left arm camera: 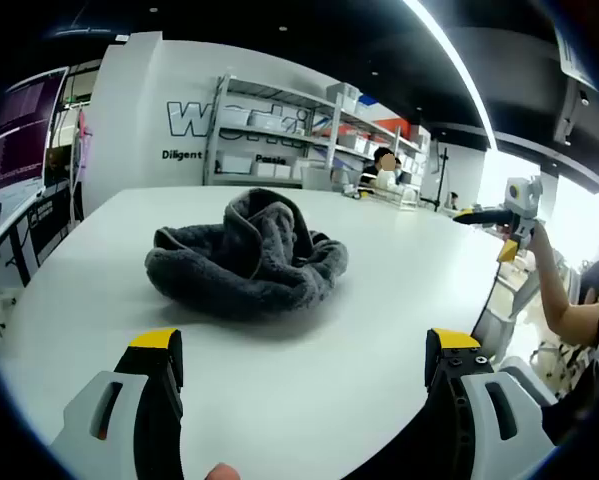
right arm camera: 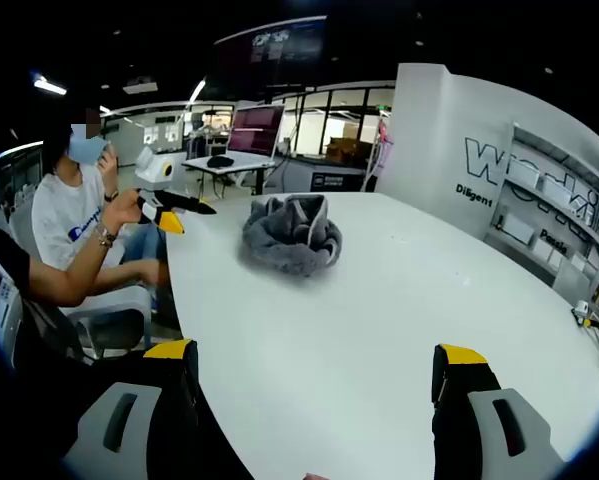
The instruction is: Open the folded towel by lifting each exposed corner and separating the folded layers until the towel lies flat within the target outline without major curled edges
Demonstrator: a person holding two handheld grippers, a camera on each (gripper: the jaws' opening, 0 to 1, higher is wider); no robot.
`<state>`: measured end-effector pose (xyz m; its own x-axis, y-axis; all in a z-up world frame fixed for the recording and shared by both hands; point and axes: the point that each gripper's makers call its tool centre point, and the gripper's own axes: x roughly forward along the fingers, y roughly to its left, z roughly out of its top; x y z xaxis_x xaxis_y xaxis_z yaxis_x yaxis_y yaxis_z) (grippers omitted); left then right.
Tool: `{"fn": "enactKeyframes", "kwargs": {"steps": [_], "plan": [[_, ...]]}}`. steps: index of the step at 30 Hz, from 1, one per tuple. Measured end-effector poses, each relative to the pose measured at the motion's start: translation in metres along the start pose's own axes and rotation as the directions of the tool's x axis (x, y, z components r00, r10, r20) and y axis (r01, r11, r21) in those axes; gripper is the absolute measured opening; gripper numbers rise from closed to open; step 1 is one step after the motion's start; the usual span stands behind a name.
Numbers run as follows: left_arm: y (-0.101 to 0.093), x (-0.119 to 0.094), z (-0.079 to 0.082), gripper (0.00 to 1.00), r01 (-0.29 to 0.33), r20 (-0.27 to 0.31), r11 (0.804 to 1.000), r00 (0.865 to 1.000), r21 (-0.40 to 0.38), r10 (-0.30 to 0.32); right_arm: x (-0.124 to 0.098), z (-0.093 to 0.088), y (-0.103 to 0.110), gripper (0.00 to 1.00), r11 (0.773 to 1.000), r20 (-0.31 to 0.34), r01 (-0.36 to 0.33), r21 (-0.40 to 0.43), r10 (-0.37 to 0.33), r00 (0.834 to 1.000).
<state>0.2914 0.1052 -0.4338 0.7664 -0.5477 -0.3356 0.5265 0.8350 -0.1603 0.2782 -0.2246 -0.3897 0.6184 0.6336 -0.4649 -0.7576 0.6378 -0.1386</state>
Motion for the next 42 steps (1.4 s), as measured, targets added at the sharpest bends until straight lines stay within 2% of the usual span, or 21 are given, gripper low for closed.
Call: {"fn": "enactKeyframes", "kwargs": {"steps": [5, 10, 14, 21, 24, 29, 33, 40, 41, 42], "plan": [[-0.007, 0.0, -0.006, 1.0, -0.003, -0.04, 0.999, 0.999, 0.044, 0.005, 0.0, -0.003, 0.0, 1.0, 1.0, -0.012, 0.004, -0.003, -0.004, 1.0], [-0.01, -0.002, 0.001, 1.0, 0.014, -0.017, 0.999, 1.0, 0.036, -0.013, 0.001, -0.003, -0.001, 0.99, 1.0, -0.019, 0.005, -0.001, -0.005, 1.0], [-0.006, -0.005, 0.002, 1.0, -0.014, -0.027, 0.998, 1.0, 0.054, 0.015, 0.001, -0.001, 0.0, 0.99, 1.0, -0.006, 0.003, 0.009, -0.003, 1.0], [-0.009, -0.006, 0.005, 1.0, 0.002, -0.016, 0.999, 1.0, 0.046, -0.001, 0.001, -0.005, 0.0, 0.99, 1.0, -0.023, -0.002, 0.01, 0.002, 1.0], [-0.008, -0.003, 0.003, 1.0, -0.006, -0.031, 0.999, 1.0, 0.05, 0.007, 0.001, -0.004, 0.002, 0.99, 1.0, -0.015, -0.017, -0.007, 0.017, 1.0], [-0.011, -0.003, 0.002, 1.0, 0.003, -0.035, 0.998, 0.999, 0.055, -0.001, 0.001, -0.006, 0.001, 0.99, 1.0, -0.039, -0.007, -0.016, 0.006, 0.999], [-0.004, -0.005, 0.008, 1.0, -0.012, -0.017, 0.999, 1.0, 0.037, 0.012, 0.002, 0.001, 0.0, 0.99, 1.0, -0.027, -0.001, -0.012, 0.001, 1.0], [-0.004, -0.011, 0.014, 1.0, -0.024, 0.003, 0.999, 1.0, 0.036, 0.024, 0.012, 0.014, 0.004, 0.98, 1.0, -0.015, -0.005, -0.02, 0.005, 1.0], [-0.002, -0.011, 0.016, 1.0, -0.031, 0.011, 0.999, 0.999, 0.034, 0.031, 0.024, 0.026, 0.009, 0.89, 0.999, -0.017, -0.031, -0.031, 0.03, 0.999], [-0.003, -0.011, 0.016, 1.0, -0.029, 0.009, 0.999, 1.0, 0.036, 0.029, 0.028, 0.029, 0.011, 0.89, 0.999, -0.02, -0.04, -0.036, 0.039, 0.999]]}}
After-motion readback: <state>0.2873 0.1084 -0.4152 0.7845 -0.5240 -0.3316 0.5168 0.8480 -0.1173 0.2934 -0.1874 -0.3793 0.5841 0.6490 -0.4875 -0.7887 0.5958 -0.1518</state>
